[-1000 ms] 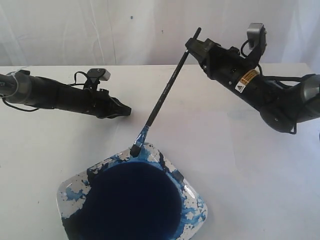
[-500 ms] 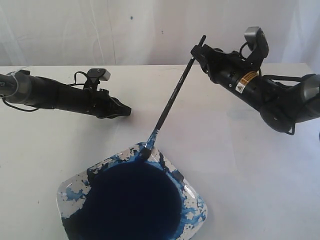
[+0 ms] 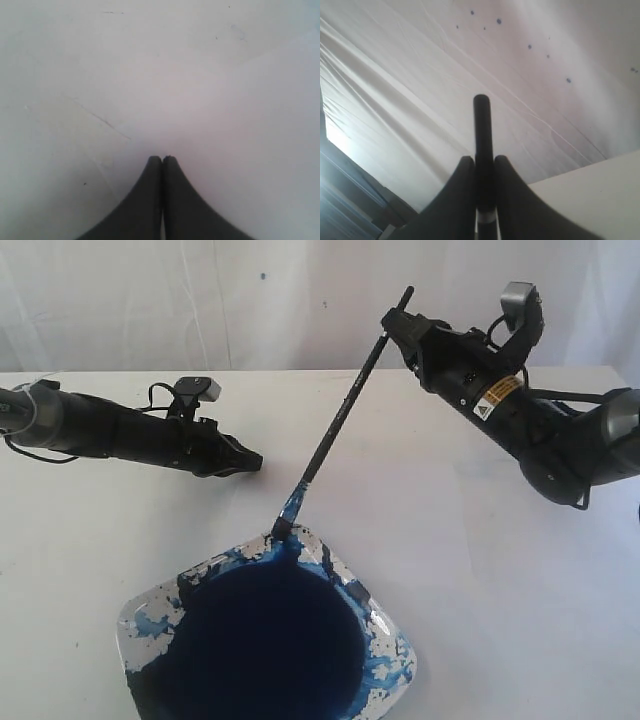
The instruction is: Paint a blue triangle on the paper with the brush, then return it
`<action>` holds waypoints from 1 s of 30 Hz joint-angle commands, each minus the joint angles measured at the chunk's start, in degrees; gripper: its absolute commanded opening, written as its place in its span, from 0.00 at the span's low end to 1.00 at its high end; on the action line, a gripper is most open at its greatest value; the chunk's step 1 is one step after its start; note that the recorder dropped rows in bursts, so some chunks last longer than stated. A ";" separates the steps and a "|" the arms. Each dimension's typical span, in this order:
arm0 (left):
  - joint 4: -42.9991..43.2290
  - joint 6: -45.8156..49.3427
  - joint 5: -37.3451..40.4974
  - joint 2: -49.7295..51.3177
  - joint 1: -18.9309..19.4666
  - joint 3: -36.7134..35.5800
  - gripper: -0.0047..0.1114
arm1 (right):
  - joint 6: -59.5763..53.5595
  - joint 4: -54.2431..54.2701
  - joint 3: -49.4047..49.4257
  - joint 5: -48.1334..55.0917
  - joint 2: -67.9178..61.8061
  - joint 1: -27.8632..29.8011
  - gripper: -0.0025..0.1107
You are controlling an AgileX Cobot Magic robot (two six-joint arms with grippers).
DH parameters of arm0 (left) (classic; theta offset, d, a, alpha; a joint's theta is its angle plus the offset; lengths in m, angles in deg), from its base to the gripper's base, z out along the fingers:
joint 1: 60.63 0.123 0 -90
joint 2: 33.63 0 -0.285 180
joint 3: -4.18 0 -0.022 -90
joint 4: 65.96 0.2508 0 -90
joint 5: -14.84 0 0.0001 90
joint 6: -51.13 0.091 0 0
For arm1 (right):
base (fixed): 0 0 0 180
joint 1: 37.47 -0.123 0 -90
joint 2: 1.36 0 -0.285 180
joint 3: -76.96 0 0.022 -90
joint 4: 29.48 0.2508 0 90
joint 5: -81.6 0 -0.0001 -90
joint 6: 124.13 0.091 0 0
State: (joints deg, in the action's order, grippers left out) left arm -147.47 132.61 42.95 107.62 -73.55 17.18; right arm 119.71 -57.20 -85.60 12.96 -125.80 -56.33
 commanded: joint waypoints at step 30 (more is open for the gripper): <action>-0.63 -0.34 0.74 0.04 -0.20 0.15 0.04 | -9.67 7.36 -0.26 5.21 -0.67 -4.29 0.02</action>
State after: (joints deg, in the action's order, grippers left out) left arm -147.47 132.61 42.95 107.62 -73.55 17.18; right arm 111.20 -51.00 -85.64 18.49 -125.93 -60.63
